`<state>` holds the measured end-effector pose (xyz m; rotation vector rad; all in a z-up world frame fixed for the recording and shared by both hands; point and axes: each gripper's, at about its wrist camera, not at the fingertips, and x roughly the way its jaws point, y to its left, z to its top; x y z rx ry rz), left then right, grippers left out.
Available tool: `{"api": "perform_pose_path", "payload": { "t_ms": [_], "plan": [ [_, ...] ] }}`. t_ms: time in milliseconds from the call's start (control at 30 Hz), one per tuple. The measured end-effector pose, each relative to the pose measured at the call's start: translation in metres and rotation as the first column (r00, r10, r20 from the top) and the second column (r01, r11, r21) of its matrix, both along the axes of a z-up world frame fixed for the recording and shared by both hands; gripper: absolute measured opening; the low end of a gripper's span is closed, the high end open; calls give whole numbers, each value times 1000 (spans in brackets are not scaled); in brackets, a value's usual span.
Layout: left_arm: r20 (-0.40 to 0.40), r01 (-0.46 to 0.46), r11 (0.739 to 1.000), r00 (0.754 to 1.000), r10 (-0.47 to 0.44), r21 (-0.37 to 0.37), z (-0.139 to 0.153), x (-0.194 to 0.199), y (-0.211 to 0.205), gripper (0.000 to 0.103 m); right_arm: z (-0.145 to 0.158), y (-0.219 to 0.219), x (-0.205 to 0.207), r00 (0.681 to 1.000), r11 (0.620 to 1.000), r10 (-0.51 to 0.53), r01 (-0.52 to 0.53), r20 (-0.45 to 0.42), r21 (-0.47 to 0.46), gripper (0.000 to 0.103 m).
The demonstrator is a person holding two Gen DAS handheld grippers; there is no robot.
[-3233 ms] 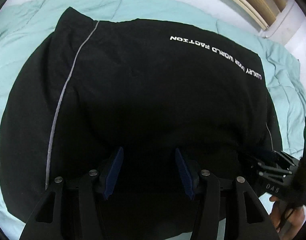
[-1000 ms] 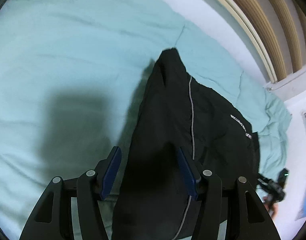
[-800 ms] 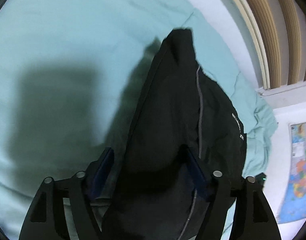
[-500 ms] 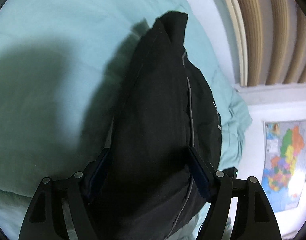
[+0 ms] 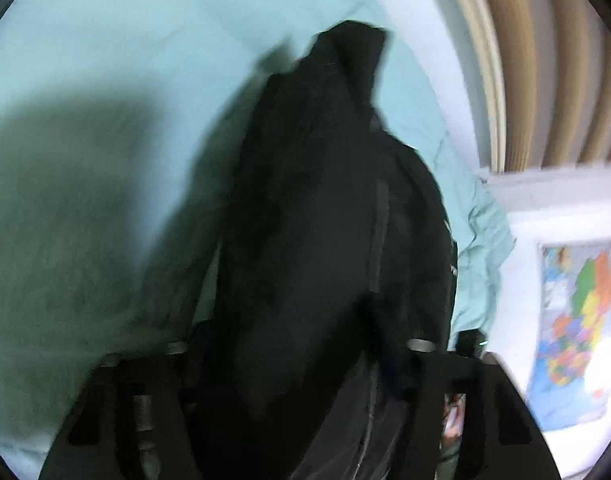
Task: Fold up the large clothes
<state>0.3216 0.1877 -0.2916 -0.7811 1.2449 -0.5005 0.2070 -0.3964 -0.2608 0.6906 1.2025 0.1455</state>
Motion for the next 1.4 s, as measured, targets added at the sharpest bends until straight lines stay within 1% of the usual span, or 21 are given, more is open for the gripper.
{"api": "perform_pose_path", "payload": {
  "t_ms": [33,67,100,233,333,367,400,467,500,600,733,833,933,1000,1067,1133,1200,1267,1300,1367,1400],
  "plan": [
    [47,7,1000,999,-8,22,12,-6,-4,46,7,2,-5,1000,1000,5,-5,15,-19,70],
    [70,9,1000,997,-11,28,19,-8,-7,42,15,4,-10,1000,999,11,-10,26,-41,67],
    [112,15,1000,994,-18,24,32,-15,-9,40,22,7,-13,999,998,17,-15,33,-65,60],
    [210,27,998,978,-17,-48,74,-37,-14,35,52,23,-27,996,990,38,-27,78,-139,42],
    [285,66,997,957,-52,-40,112,-56,-27,34,78,33,-44,992,985,46,-25,118,-170,37],
    [304,77,996,951,-62,-38,121,-62,-31,34,88,37,-52,990,985,50,-26,134,-170,33],
    [331,94,995,940,-79,-30,137,-74,-37,33,96,41,-58,987,987,57,-33,153,-154,33],
    [363,112,994,926,-100,-13,158,-94,-41,33,118,57,-72,979,980,90,-55,181,-189,33],
    [372,115,993,922,-102,-12,166,-103,-42,33,132,68,-83,974,973,118,-75,192,-216,33],
    [396,108,994,914,-88,-30,189,-141,-35,33,161,87,-112,966,966,146,-93,214,-241,33],
    [428,95,995,901,-72,-32,216,-191,-20,33,172,94,-130,954,957,174,-106,243,-268,33],
    [434,86,996,899,-63,-33,229,-225,-7,33,174,100,-143,948,948,199,-121,250,-294,33],
    [408,72,997,912,-50,-39,226,-261,10,32,170,90,-151,950,943,210,-134,230,-305,33],
    [368,56,998,929,-38,-39,211,-279,19,33,165,96,-168,956,938,215,-146,198,-314,33],
    [322,39,999,946,-26,-35,194,-292,28,32,147,98,-183,966,942,209,-157,152,-297,33],
    [238,13,1000,971,-14,7,163,-301,34,32,122,94,-196,978,949,192,-162,85,-272,34],
    [105,-11,997,994,3,81,125,-307,43,34,91,95,-200,984,953,179,-170,12,-249,36],
    [-16,-44,983,999,48,180,90,-314,55,44,54,86,-209,989,958,123,-138,-77,-252,43],
    [-85,-90,980,991,106,176,64,-321,71,51,40,75,-216,991,965,78,-102,-107,-242,50],
    [-152,-176,983,972,182,55,41,-334,92,54,23,48,-232,993,988,-14,-4,-117,-155,57],
    [-179,-234,972,957,229,-9,35,-343,105,55,17,33,-244,991,994,-64,53,-118,-93,58]
  ]
}}
